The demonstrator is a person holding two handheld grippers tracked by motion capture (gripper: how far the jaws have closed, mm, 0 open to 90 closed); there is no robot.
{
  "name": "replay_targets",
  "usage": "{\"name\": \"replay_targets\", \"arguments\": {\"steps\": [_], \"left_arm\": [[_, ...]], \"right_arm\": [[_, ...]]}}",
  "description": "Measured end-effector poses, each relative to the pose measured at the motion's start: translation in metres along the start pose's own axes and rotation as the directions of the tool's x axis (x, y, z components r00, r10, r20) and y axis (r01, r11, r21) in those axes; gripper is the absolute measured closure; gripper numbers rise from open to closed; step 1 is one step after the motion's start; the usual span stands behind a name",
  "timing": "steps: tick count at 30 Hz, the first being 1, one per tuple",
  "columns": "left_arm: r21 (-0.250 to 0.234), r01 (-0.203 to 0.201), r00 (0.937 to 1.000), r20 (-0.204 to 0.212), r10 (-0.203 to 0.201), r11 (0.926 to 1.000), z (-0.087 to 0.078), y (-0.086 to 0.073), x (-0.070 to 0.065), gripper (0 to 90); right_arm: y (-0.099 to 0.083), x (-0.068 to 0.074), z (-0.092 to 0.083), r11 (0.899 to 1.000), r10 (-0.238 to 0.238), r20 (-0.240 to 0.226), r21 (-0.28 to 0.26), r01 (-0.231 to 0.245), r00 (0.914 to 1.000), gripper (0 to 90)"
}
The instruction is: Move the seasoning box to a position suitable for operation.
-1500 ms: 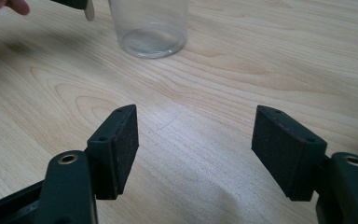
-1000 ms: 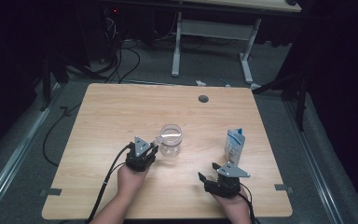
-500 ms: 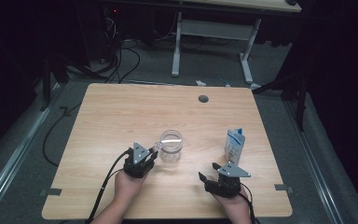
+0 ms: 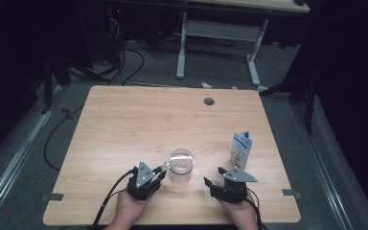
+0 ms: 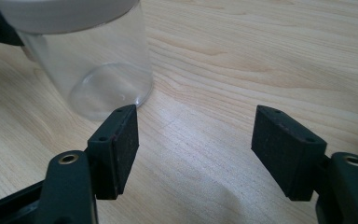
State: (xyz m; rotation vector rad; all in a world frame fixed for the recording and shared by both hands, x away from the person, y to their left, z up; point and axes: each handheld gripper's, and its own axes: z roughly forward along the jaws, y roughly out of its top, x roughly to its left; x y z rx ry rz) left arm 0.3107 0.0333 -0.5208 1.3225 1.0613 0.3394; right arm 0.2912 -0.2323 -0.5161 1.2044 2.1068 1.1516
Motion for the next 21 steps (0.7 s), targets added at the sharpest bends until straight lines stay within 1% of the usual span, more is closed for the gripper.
{"name": "replay_targets", "arguments": {"steps": [2, 4, 6, 7, 10, 12, 13, 14, 15, 16, 17, 18, 19, 21], "left_arm": [[0.004, 0.001, 0.9999, 0.012, -0.001, 1.0, 0.0, -0.001, -0.002, 74.0], [0.006, -0.005, 0.9999, 0.01, 0.005, 1.0, 0.001, -0.001, -0.002, 73.8], [0.004, 0.002, 1.0, 0.007, -0.002, 1.0, 0.002, 0.001, 0.001, 73.4], [-0.002, 0.008, 1.0, 0.005, -0.008, 1.0, 0.002, 0.003, 0.002, 72.4], [-0.021, 0.014, 0.9999, 0.001, -0.014, 0.9997, 0.001, 0.007, 0.004, 64.7], [-0.028, 0.006, 1.0, -0.001, -0.006, 0.9996, -0.002, 0.007, 0.004, 64.9], [-0.028, 0.006, 1.0, -0.001, -0.006, 0.9996, -0.002, 0.007, 0.004, 65.9], [-0.032, -0.01, 1.0, 0.0, 0.01, 0.9994, -0.003, 0.005, 0.003, 70.1], [-0.046, -0.034, 0.9993, -0.013, 0.034, 0.9984, -0.003, 0.004, 0.003, 73.8], [-0.052, -0.032, 0.9993, -0.02, 0.031, 0.9981, -0.002, 0.004, 0.003, 76.1], [-0.051, -0.018, 0.9996, -0.02, 0.017, 0.9985, -0.001, 0.005, 0.004, 76.4], [-0.053, -0.015, 0.9996, -0.026, 0.014, 0.9985, 0.0, 0.006, 0.005, 76.8], [-0.056, -0.022, 0.9991, -0.036, 0.02, 0.9982, 0.002, 0.007, 0.006, 77.3], [-0.057, -0.016, 0.999, -0.043, 0.014, 0.9982, 0.006, 0.009, 0.008, 78.3]], "right_arm": [[0.0, 0.0, 0.0, 1.0, 0.003, 0.0, 0.001, -0.003, 1.0, 32.0], [0.0, 0.0, -0.001, 1.0, 0.006, 0.002, -0.001, -0.006, 1.0, 32.1], [0.0, -0.001, -0.001, 1.0, 0.005, 0.002, -0.003, -0.005, 1.0, 32.0], [0.0, -0.001, -0.001, 1.0, 0.007, 0.002, -0.003, -0.007, 1.0, 32.0], [0.0, -0.002, -0.001, 1.0, 0.009, 0.003, -0.001, -0.009, 1.0, 32.1], [0.0, -0.002, -0.001, 1.0, 0.007, 0.003, 0.0, -0.007, 1.0, 32.2], [0.0, -0.002, -0.001, 1.0, 0.006, 0.004, 0.0, -0.006, 1.0, 32.2], [0.0, -0.002, -0.001, 1.0, 0.009, 0.004, 0.0, -0.009, 1.0, 32.3], [0.0, -0.002, -0.001, 1.0, 0.009, 0.003, 0.0, -0.009, 1.0, 32.4], [0.0, -0.002, -0.001, 1.0, 0.009, 0.003, 0.0, -0.009, 1.0, 32.3], [0.0, -0.002, -0.001, 1.0, 0.01, 0.002, -0.001, -0.01, 0.9999, 32.4], [0.0, -0.002, -0.002, 1.0, 0.01, 0.002, -0.002, -0.01, 0.9999, 32.6], [0.0, -0.002, -0.002, 1.0, 0.009, 0.002, -0.005, -0.009, 1.0, 32.7], [0.0, -0.002, -0.003, 1.0, 0.017, 0.002, -0.006, -0.017, 0.9999, 33.2]]}}
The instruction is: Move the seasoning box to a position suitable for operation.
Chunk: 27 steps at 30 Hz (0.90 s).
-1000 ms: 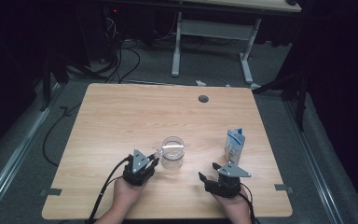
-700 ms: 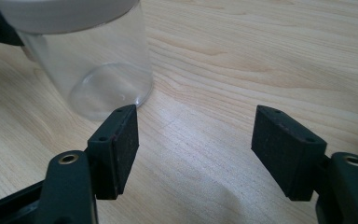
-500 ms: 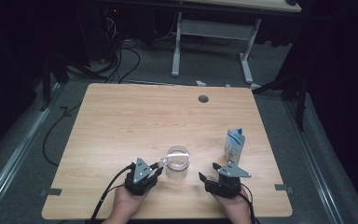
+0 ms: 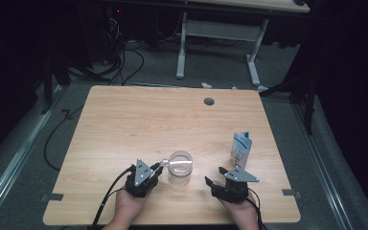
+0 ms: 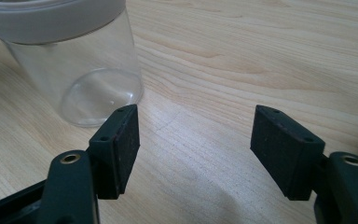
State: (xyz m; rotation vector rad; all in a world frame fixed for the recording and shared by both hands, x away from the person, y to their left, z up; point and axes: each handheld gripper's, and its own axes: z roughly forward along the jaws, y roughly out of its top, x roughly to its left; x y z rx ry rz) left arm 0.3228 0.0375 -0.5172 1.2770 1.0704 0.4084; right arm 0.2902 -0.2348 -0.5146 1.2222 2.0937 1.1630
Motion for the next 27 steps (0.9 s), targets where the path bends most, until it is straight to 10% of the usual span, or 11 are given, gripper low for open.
{"name": "replay_targets", "arguments": {"steps": [8, 19, 27], "left_arm": [[-0.001, 0.015, 0.9999, -0.005, -0.015, 0.9999, 0.011, 0.004, 0.005, 81.9], [0.028, 0.07, 0.9975, 0.008, -0.07, 0.9972, -0.021, 0.014, 0.011, 50.1], [0.033, 0.084, 0.9962, 0.018, -0.085, 0.9959, -0.018, 0.026, 0.015, 43.6]], "right_arm": [[-0.001, -0.002, 0.0, 1.0, -0.01, 0.008, -0.01, 0.01, 0.9999, 36.4], [-0.001, 0.0, -0.001, 0.999, -0.026, 0.017, -0.035, 0.026, 0.9995, 40.9], [-0.001, 0.002, 0.0, 0.998, -0.044, 0.015, -0.048, 0.045, 0.9989, 47.2]]}}
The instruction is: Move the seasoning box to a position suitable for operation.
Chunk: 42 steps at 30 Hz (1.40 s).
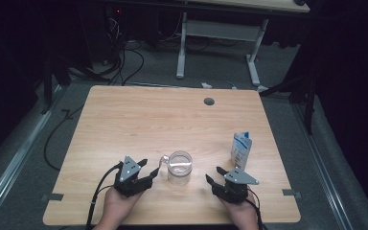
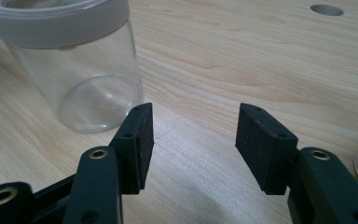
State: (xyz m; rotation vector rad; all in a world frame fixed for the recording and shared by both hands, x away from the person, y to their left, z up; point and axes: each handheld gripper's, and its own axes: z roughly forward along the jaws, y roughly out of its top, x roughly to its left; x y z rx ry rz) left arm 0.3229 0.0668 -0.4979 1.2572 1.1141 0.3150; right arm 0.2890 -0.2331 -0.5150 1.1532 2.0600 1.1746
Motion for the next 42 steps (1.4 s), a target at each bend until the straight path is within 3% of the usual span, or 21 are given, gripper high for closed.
{"name": "replay_targets", "arguments": {"steps": [1, 3, 4, 6, 10, 12, 14, 15, 17, 18, 21, 23, 25, 28, 34, 39, 42], "left_arm": [[0.0, 0.0, 1.0, 0.0, 0.0, 1.0, 0.0, 0.0, 0.0, 44.7], [-0.034, -0.016, 0.9997, 0.017, 0.017, 0.9993, -0.003, 0.0, 0.0, 59.8], [-0.039, -0.014, 0.9997, 0.021, 0.015, 0.9991, -0.002, 0.001, 0.0, 62.5], [-0.047, 0.005, 0.9997, 0.024, -0.004, 0.9989, 0.0, 0.003, -0.002, 58.9], [-0.065, -0.022, 0.9986, 0.046, 0.025, 0.9976, 0.001, 0.004, -0.004, 59.7], [-0.076, -0.03, 0.9974, 0.064, 0.035, 0.9966, 0.002, 0.006, -0.006, 64.1], [-0.074, -0.035, 0.9975, 0.059, 0.039, 0.9967, 0.003, 0.007, -0.006, 62.1], [-0.067, -0.013, 0.9989, 0.044, 0.015, 0.9977, 0.006, 0.011, -0.007, 58.8], [-0.061, 0.002, 0.999, 0.044, 0.0, 0.9981, 0.006, 0.013, -0.007, 62.5], [-0.063, 0.003, 0.9993, 0.037, 0.0, 0.998, 0.008, 0.016, -0.007, 63.2], [-0.071, 0.017, 0.999, 0.042, -0.014, 0.9974, 0.008, 0.02, -0.009, 65.1], [-0.063, 0.006, 0.9992, 0.039, -0.004, 0.998, 0.009, 0.02, -0.011, 66.8], [-0.068, -0.008, 0.9994, 0.033, 0.01, 0.9976, 0.011, 0.02, -0.015, 72.4], [-0.09, 0.005, 0.9991, 0.041, -0.002, 0.996, 0.013, 0.024, -0.019, 78.8], [-0.083, 0.005, 0.9994, 0.035, -0.003, 0.9965, 0.022, 0.026, -0.029, 89.7], [-0.087, 0.004, 0.9994, 0.035, -0.001, 0.9962, 0.027, 0.026, -0.035, 89.8], [-0.085, -0.001, 0.9994, 0.035, 0.004, 0.9964, 0.029, 0.024, -0.037, 89.9]], "right_arm": [[0.001, 0.0, 0.001, 1.0, 0.008, -0.001, -0.001, -0.008, 1.0, 47.4], [0.005, 0.003, 0.002, 1.0, 0.006, -0.006, -0.008, -0.006, 1.0, 48.5], [0.007, 0.004, 0.002, 1.0, -0.002, -0.005, -0.01, 0.002, 1.0, 49.0], [0.013, 0.006, 0.002, 1.0, -0.009, -0.002, -0.012, 0.009, 1.0, 50.5], [0.023, 0.004, 0.008, 1.0, -0.02, 0.013, -0.001, 0.02, 0.9997, 55.8], [0.033, -0.003, 0.019, 1.0, -0.007, 0.039, 0.021, 0.006, 0.9992, 58.4], [0.035, -0.004, 0.02, 1.0, 0.006, 0.037, 0.02, -0.007, 0.9993, 59.0], [0.038, -0.006, 0.024, 1.0, 0.015, 0.049, 0.012, -0.016, 0.9987, 59.1], [0.037, -0.006, 0.025, 1.0, 0.018, 0.047, 0.012, -0.019, 0.9987, 60.1], [0.033, -0.005, 0.027, 0.999, 0.032, 0.037, 0.006, -0.032, 0.9988, 61.3], [0.03, -0.001, 0.026, 0.999, 0.004, 0.036, 0.039, -0.005, 0.9994, 62.6], [0.028, 0.0, 0.023, 1.0, 0.012, 0.003, 0.022, -0.012, 0.9999, 62.6], [0.026, 0.003, 0.022, 1.0, -0.015, 0.005, 0.016, 0.015, 0.9999, 62.8], [0.026, 0.006, 0.02, 1.0, -0.025, 0.0, 0.004, 0.025, 0.9997, 65.9], [0.028, 0.01, 0.012, 0.999, -0.031, -0.023, -0.032, 0.03, 0.9993, 78.4], [0.031, 0.012, 0.009, 0.999, -0.036, -0.05, -0.037, 0.034, 0.9981, 89.2], [0.032, 0.015, 0.01, 0.999, -0.044, -0.056, -0.032, 0.042, 0.9975, 89.9]]}}
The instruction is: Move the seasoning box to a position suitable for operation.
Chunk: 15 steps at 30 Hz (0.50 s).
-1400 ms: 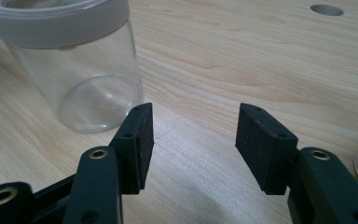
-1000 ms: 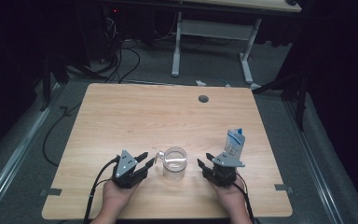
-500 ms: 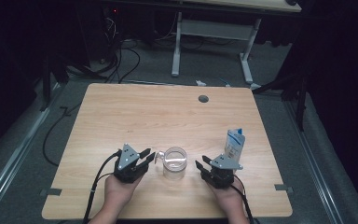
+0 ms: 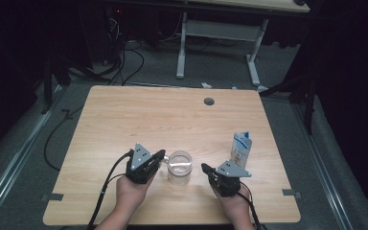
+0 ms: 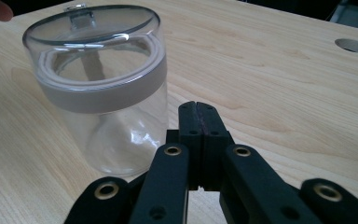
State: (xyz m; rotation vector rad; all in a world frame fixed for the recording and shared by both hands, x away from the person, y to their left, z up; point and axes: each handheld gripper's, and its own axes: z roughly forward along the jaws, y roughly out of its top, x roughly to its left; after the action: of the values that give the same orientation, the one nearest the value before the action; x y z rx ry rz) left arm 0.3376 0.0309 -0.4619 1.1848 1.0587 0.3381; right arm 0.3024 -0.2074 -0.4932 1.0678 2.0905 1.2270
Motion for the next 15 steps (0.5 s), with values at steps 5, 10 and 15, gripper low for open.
{"name": "replay_targets", "arguments": {"steps": [5, 10, 15], "left_arm": [[0.0, -0.024, 0.9997, -0.008, 0.024, 0.9997, 0.001, -0.004, 0.0, 89.8], [-0.015, -0.035, 0.9994, -0.006, 0.035, 0.9993, 0.0, -0.007, 0.0, 89.9], [-0.026, -0.029, 0.9996, -0.003, 0.029, 0.9992, -0.001, -0.007, 0.001, 89.9]], "right_arm": [[0.001, 0.004, 0.002, 1.0, -0.003, -0.004, 0.001, 0.003, 1.0, 89.7], [0.004, 0.008, 0.003, 1.0, -0.015, 0.013, -0.001, 0.015, 0.9998, 87.6], [0.007, 0.011, 0.005, 1.0, 0.012, 0.003, 0.0, -0.012, 0.9999, 87.0]]}}
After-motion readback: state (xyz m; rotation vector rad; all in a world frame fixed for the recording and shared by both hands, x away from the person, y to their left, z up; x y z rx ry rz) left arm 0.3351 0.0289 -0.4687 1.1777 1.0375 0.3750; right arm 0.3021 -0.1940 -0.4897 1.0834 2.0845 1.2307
